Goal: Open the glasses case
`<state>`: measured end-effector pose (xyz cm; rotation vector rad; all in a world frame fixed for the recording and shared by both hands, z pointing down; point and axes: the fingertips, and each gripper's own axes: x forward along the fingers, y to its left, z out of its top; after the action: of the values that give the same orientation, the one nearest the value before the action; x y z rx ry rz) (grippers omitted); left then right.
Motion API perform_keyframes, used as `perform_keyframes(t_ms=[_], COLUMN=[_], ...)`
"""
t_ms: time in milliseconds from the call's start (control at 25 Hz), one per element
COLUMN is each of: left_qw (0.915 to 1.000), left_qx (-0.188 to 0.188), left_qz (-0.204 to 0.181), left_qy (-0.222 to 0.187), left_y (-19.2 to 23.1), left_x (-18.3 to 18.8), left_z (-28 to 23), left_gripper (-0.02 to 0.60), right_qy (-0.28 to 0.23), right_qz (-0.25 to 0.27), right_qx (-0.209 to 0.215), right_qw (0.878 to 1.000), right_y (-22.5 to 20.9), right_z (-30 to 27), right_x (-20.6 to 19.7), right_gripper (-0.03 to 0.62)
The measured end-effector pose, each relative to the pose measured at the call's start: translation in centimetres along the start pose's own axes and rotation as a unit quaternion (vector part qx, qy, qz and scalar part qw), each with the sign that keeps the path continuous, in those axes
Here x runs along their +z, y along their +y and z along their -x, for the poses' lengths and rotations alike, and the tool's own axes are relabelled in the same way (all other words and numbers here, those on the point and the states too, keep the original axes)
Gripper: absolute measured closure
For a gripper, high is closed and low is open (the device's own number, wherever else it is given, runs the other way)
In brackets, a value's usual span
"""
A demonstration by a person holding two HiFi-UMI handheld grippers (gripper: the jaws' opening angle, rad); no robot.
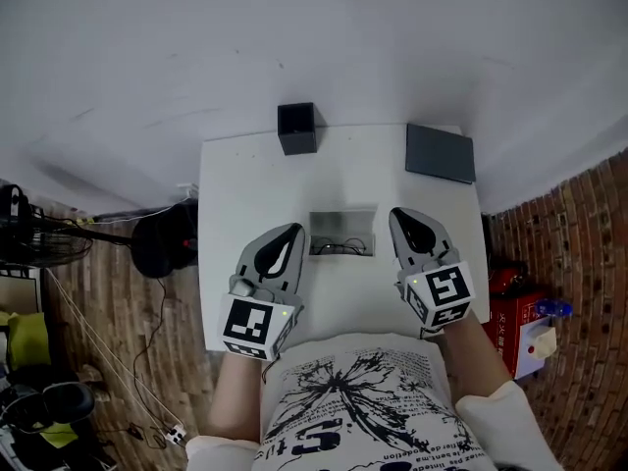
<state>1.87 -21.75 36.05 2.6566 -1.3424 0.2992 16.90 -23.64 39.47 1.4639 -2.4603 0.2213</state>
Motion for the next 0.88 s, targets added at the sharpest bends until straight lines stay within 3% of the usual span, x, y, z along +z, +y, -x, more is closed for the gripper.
perform_keyframes(t_ms=[400, 600, 880], left_qw=[0.9972, 0.9956, 0.9966], left_qx=[-0.012, -0.014, -0.020], left_qz=[-0.044, -0.045, -0.034], left_qy=[-0.060, -0.080, -0.072], left_y=[-0.5, -0.3, -0.1], left_x=[5.5, 6.9, 5.8], left_z=[3.7, 4.8, 5.0], left_gripper=[0.568, 0.568, 0.568], right_qy=[-0.080, -0.098, -0.098], right_qz=[-0.004, 0.016, 0.022], right_qx=[-0.054, -0.045, -0.030], right_qw=[0.995, 0.994, 0.994], right_y=[-0.1, 0.9, 2.1], right_z=[4.5, 5.3, 5.6], right_x=[4.7, 5.8, 5.7], right_gripper=[0.582, 0.582, 0.582])
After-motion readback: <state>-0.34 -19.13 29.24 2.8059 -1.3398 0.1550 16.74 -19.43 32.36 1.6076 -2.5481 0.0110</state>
